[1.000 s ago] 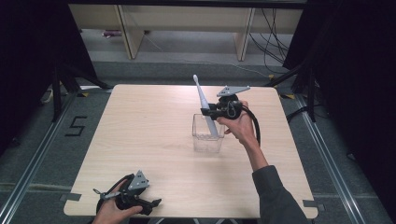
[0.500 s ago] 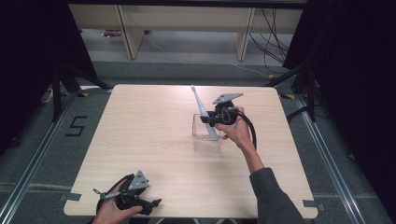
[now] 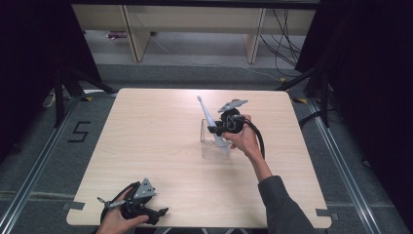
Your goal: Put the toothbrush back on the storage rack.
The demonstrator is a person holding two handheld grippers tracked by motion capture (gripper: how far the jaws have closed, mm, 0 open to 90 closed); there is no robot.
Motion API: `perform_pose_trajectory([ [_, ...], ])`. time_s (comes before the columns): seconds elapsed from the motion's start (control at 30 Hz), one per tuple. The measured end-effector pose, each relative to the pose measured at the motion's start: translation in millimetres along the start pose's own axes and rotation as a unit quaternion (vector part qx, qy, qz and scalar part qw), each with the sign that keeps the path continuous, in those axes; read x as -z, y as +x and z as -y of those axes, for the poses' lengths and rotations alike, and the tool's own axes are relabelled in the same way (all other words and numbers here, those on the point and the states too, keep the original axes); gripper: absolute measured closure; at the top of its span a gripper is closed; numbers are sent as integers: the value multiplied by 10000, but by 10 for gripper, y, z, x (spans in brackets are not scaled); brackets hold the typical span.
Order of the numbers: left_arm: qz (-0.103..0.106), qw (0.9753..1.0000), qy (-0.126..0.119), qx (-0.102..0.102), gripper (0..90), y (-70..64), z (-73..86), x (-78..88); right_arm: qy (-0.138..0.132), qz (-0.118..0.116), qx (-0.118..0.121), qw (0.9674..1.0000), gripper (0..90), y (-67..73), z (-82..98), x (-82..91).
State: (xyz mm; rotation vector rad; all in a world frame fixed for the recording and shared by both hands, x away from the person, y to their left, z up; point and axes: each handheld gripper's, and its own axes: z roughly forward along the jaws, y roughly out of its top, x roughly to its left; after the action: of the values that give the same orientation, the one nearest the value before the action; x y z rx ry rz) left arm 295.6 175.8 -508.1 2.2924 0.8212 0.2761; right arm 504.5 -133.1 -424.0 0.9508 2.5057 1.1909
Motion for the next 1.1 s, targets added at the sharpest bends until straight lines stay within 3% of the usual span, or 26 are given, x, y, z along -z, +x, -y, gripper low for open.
perform_pose_trajectory([
  [0.03, -38, 10000, 20, -64, 157, 9, -2, 6, 116, -19, -11, 9999, 666, -2, -5, 10],
  [0.17, 2, 10000, 7, 23, 157, -6, 1, 3, 89, 10, 154, 9998, 665, -11, 2, -29],
  [0.2, 3, 10000, 7, 35, 157, -6, 1, 1, 197, 14, -21, 9998, 665, 9, 2, -16],
  [0.23, -1, 10000, 13, -51, 157, 1, -3, 5, 271, 30, -26, 9996, 665, 14, 0, -9],
  [0.3, 2, 10000, 4, 34, 157, -6, 1, 2, 261, -16, 59, 9996, 665, 13, 1, -24],
  [0.33, -8, 10000, 9, -54, 157, 3, -3, 6, 357, 44, -18, 9994, 665, 16, -3, -22],
  [0.37, -29, 10000, 13, -48, 157, 4, -3, 5, 265, 63, -1, 9996, 665, 25, 2, -51],
  [0.43, -4, 10000, 6, 27, 157, -7, 1, 2, 461, 66, -59, 9989, 665, 36, -2, -44],
  [0.47, 6, 10000, 12, -49, 158, 1, -2, 5, 384, 116, -53, 9992, 665, 39, 6, -68],
  [0.5, -5, 10000, 10, 18, 157, -6, 1, 3, 434, 36, 146, 9989, 665, 18, -1, -69],
  [0.57, -7, 10000, 10, -72, 157, 6, -4, 5, 501, 49, 189, 9986, 664, 14, 4, -81],
  [0.63, -4, 10000, 5, 29, 157, -6, 1, 2, 473, 119, 123, 9987, 664, 23, 9, -89],
  [0.67, -1, 10000, 13, -72, 158, 4, -4, 6, 467, 34, 34, 9989, 664, 30, 17, -111],
  [0.73, -3, 10000, 12, -72, 157, 4, -3, 6, 504, 38, 247, 9984, 663, 6, 8, -111],
  [0.83, -33, 10000, 69, -36, 157, 7, -4, 5, 518, 45, 230, 9984, 662, -2, 11, -125],
  [0.9, -8, 10000, 62, 21, 158, 1, -2, 1, 616, 113, -31, 9980, 661, 29, 6, -117],
  [0.93, 17, 10000, 63, 31, 157, 0, -2, 3, 566, 84, 175, 9982, 660, 3, 6, -131],
  [0.97, 17, 10000, 63, 31, 157, 0, -2, 3, 566, 84, 175, 9982, 660, 3, 6, -131],
  [1.0, -2, 10000, 12, -10, 158, -3, 0, 5, 718, 112, -96, 9973, 657, 48, 9, -129],
  [1.1, -8, 10000, 61, 13, 158, 0, -2, 2, 718, 152, -200, 9971, 625, 56, 10, -128],
])
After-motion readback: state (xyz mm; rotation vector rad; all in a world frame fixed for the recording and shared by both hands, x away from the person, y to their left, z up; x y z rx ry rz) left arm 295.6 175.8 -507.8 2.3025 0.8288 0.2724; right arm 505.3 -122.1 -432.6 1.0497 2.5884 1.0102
